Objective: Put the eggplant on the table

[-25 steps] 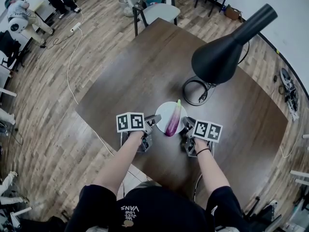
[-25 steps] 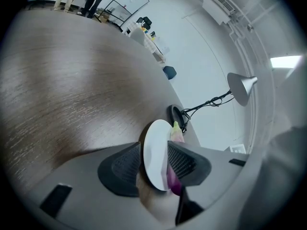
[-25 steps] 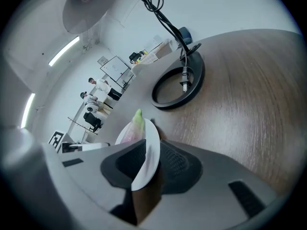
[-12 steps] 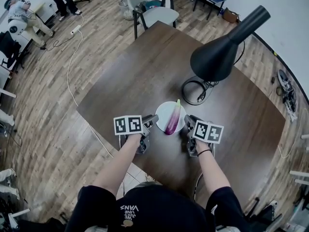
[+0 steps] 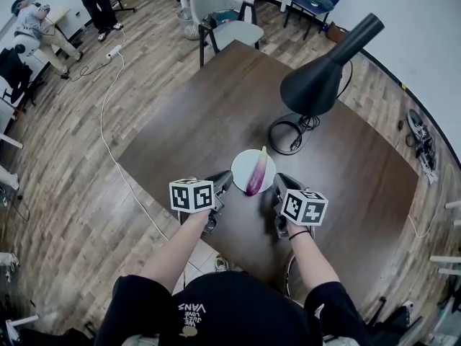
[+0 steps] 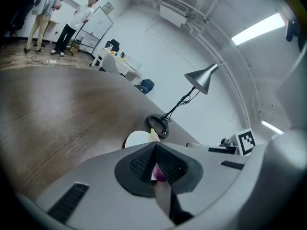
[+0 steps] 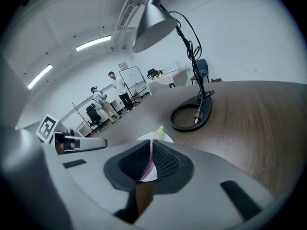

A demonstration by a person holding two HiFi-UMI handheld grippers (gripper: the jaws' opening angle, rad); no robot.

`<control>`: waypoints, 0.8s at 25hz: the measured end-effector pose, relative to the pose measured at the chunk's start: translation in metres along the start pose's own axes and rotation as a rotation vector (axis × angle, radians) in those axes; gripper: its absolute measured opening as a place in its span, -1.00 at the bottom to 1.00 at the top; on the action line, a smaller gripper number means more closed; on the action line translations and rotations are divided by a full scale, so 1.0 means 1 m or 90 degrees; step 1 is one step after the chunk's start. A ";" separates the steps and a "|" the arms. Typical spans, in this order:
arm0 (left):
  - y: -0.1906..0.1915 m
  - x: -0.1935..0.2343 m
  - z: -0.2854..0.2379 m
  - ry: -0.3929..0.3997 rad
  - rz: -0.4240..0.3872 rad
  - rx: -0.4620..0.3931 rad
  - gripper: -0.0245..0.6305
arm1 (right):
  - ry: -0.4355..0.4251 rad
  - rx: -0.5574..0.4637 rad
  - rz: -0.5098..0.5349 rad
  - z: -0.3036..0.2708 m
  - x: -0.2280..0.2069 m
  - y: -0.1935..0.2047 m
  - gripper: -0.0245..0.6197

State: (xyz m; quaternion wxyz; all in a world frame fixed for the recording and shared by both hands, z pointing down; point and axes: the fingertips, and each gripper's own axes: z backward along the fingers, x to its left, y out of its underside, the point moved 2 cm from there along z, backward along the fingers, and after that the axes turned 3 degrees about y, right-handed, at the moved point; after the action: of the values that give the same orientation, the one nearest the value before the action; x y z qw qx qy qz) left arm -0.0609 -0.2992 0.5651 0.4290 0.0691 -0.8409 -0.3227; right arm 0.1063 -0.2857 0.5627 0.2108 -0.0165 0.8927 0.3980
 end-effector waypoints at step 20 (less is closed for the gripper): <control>0.083 -0.070 0.083 0.027 -0.128 0.015 -0.89 | 0.003 -0.066 0.048 0.117 0.049 0.066 -0.85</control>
State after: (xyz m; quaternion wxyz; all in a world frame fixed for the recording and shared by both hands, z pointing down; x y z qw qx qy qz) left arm -0.0680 -0.1664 0.5327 0.4114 0.1651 -0.8241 -0.3526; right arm 0.0913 -0.1506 0.5205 0.1922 0.0051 0.8714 0.4513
